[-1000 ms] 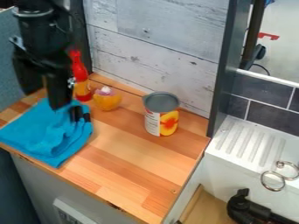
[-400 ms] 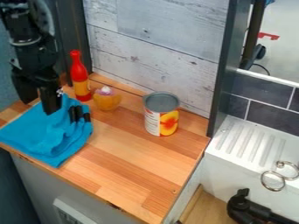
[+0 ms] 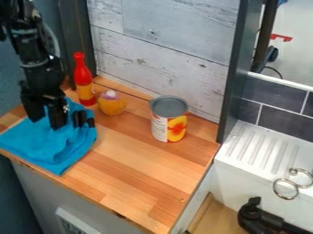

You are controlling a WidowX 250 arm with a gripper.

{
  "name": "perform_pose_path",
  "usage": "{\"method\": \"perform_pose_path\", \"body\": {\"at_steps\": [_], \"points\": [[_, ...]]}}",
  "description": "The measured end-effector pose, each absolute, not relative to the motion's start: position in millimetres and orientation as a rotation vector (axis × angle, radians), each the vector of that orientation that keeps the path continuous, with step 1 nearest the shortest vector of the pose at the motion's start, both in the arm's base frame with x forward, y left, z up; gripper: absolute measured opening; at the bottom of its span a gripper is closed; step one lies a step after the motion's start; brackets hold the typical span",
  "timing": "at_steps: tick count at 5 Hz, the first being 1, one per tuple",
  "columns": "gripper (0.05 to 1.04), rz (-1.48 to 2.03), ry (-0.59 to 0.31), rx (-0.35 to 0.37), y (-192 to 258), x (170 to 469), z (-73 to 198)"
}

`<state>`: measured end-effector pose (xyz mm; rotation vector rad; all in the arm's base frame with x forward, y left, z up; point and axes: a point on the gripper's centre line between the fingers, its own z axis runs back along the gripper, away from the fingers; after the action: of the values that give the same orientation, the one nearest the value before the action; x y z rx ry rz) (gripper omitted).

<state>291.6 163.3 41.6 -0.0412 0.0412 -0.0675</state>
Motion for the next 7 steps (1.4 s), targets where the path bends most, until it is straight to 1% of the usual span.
{"method": "perform_pose_path", "body": {"at_steps": [1, 3, 4, 5, 6, 7], "points": [[1.000, -0.066, 0.073, -0.060, 166, 294, 23], [1.000, -0.051, 0.052, -0.097, 157, 289, 6], [1.000, -0.009, 0.086, -0.138, 117, 281, 6], [1.000, -0.038, 0.096, -0.177, 67, 280, 6], [1.000, -0.042, 0.093, -0.198, 27, 280, 3], [1.001, -0.075, 0.101, -0.210, 3, 286, 2]]}}
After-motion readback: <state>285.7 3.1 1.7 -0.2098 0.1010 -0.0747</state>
